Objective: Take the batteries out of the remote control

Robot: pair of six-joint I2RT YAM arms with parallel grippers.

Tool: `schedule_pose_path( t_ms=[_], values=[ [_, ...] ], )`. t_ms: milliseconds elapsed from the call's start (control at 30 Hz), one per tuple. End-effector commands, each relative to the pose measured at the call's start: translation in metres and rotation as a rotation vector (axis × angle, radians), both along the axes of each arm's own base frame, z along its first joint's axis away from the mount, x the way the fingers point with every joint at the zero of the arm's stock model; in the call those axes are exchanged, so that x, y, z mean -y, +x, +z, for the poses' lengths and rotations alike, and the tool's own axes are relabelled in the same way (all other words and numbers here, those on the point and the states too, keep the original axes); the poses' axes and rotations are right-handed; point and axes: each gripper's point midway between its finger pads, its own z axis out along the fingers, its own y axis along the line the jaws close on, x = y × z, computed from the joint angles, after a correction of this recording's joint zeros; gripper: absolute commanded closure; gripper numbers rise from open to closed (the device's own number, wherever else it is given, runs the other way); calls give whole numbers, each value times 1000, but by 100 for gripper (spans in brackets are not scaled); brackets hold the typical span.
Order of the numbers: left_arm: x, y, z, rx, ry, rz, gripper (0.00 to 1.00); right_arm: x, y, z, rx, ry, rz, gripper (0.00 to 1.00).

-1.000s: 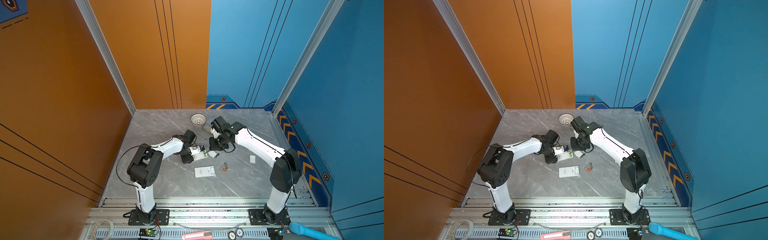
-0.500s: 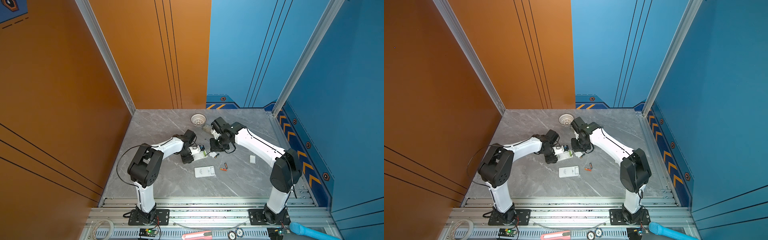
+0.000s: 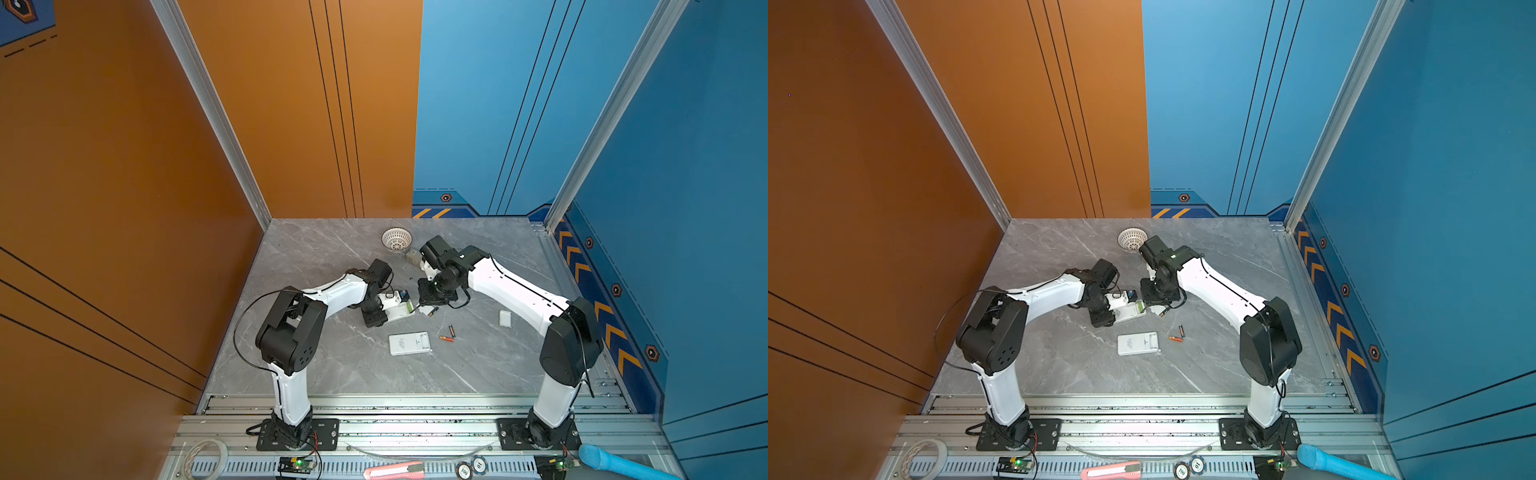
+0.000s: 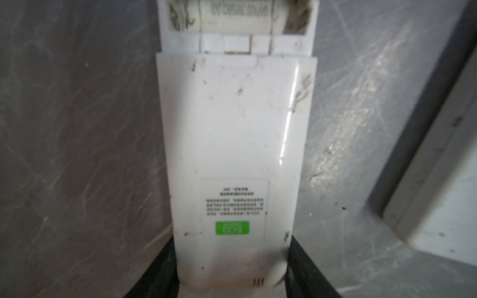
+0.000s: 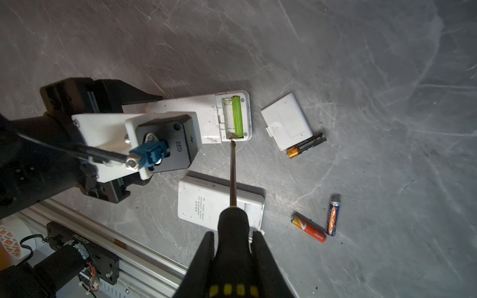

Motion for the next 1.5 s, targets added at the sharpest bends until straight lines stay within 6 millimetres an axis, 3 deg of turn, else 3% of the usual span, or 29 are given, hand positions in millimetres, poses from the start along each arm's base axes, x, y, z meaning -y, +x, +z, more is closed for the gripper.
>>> schedule_pose_path(
  t_ms=[0, 233, 567, 1033, 1467],
  values=[
    [-6, -26, -25, -132, 32, 4, 93, 9, -5, -2, 0, -45, -5, 100],
    [-5, -26, -25, -132, 27, 4, 92, 12, -2, -1, 23, -71, 6, 100],
    [-4, -26, -25, -136, 27, 6, 92, -9, 1, 23, 56, 39, 38, 100],
    [-4, -26, -25, -135, 23, 8, 92, -3, 1, 7, 50, -23, 54, 100],
    [-2, -27, -24, -143, 13, 5, 92, -1, 9, 5, 73, -38, 48, 100]
  ],
)
